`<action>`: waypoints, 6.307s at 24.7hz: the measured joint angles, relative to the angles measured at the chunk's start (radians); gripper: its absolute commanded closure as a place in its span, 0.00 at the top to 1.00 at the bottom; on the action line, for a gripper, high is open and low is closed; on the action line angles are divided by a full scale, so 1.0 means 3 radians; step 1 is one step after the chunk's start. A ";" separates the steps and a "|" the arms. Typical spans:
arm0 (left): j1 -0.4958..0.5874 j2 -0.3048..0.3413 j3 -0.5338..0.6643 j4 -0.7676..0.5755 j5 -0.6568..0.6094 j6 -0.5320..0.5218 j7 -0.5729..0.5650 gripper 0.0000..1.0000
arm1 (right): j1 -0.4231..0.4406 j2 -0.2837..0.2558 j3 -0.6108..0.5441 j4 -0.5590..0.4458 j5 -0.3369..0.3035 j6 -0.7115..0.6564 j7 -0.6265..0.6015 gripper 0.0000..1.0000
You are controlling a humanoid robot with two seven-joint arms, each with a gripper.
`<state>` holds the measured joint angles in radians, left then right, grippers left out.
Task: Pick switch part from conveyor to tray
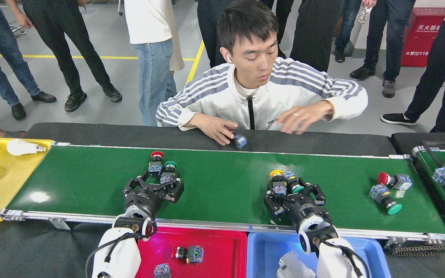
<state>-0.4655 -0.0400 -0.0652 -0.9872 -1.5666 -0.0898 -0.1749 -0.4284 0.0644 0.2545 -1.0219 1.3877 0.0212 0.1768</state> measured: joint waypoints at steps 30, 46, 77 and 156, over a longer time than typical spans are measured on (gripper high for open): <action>0.0151 0.0235 0.0009 0.0176 0.0145 -0.0004 0.0623 0.19 | 0.1661 -0.0102 -0.0521 -0.2169 -0.0164 -0.1572 -0.0053 1.00; 0.1826 0.0473 0.0126 -0.2194 0.0167 -0.1582 0.0532 1.00 | 0.2092 -0.0006 -0.1394 -0.2361 -0.0052 -0.0728 -0.0389 0.99; 0.1567 0.0446 0.0786 -0.1672 0.0319 -0.0596 0.0524 1.00 | 0.1385 -0.0246 0.0319 -0.2022 0.0037 -0.1275 0.0215 1.00; -0.0265 -0.0037 -0.0535 0.0482 0.0266 0.0215 0.0361 0.35 | 0.2153 -0.0017 -0.1972 -0.2326 -0.0199 -0.1096 -0.0645 0.99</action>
<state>-0.5449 -0.0512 -0.2256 -0.8425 -1.4869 -0.0253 -0.0666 0.2177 0.0592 -0.3372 -1.7199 1.3280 -0.3077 -0.0166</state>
